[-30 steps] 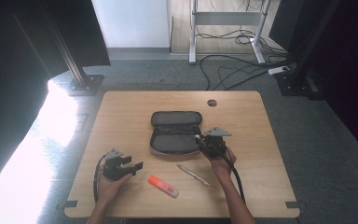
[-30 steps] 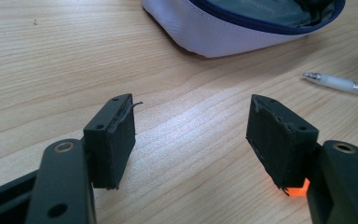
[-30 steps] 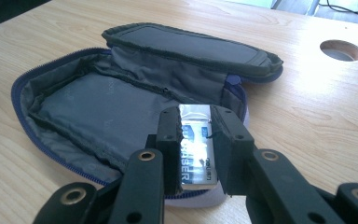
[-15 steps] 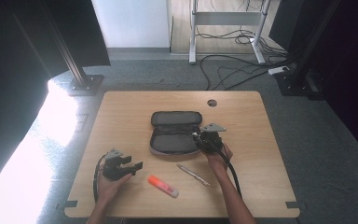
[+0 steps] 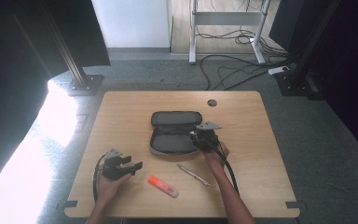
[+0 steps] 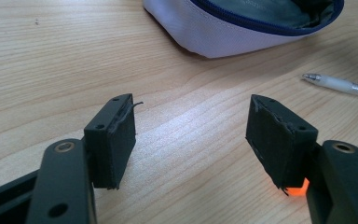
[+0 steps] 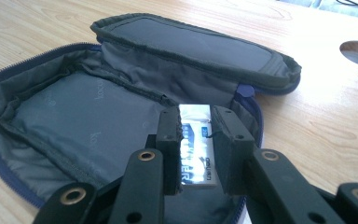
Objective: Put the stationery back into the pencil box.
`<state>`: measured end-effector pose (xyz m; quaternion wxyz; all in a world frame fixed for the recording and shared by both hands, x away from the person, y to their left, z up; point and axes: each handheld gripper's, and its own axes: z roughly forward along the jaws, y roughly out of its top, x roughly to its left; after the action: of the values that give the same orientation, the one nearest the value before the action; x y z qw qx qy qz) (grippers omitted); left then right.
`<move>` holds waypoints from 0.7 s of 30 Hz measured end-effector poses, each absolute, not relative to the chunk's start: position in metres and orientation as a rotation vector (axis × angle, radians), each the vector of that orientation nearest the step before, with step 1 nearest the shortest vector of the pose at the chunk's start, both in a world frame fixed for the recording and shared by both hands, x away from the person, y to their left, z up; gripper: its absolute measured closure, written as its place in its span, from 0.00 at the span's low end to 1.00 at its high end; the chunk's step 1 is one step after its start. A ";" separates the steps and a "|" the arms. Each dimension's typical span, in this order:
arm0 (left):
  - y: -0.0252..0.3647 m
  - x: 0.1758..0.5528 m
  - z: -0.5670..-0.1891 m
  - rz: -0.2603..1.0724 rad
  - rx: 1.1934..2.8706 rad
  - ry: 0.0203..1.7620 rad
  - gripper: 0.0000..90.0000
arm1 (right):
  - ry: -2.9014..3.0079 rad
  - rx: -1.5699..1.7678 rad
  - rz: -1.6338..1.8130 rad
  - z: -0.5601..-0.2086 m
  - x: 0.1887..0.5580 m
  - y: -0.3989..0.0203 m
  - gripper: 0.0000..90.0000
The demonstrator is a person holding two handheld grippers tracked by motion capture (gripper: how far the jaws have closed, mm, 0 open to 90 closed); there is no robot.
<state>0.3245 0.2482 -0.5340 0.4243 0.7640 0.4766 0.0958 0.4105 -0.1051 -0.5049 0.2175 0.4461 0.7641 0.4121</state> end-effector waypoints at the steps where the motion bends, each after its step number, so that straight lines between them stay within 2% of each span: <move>1: 0.248 0.324 -0.534 0.235 1.910 1.193 0.37 | 2.124 1.239 1.135 -0.505 0.412 -0.104 0.81; 21: 0.250 0.326 -0.536 0.213 1.915 1.197 0.37 | 2.162 1.227 1.041 -0.521 0.421 -0.093 0.80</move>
<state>0.3262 0.2498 -0.5360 0.4229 0.7651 0.4780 0.0849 0.4213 -0.0934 -0.5206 0.2212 0.4441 0.7823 0.3767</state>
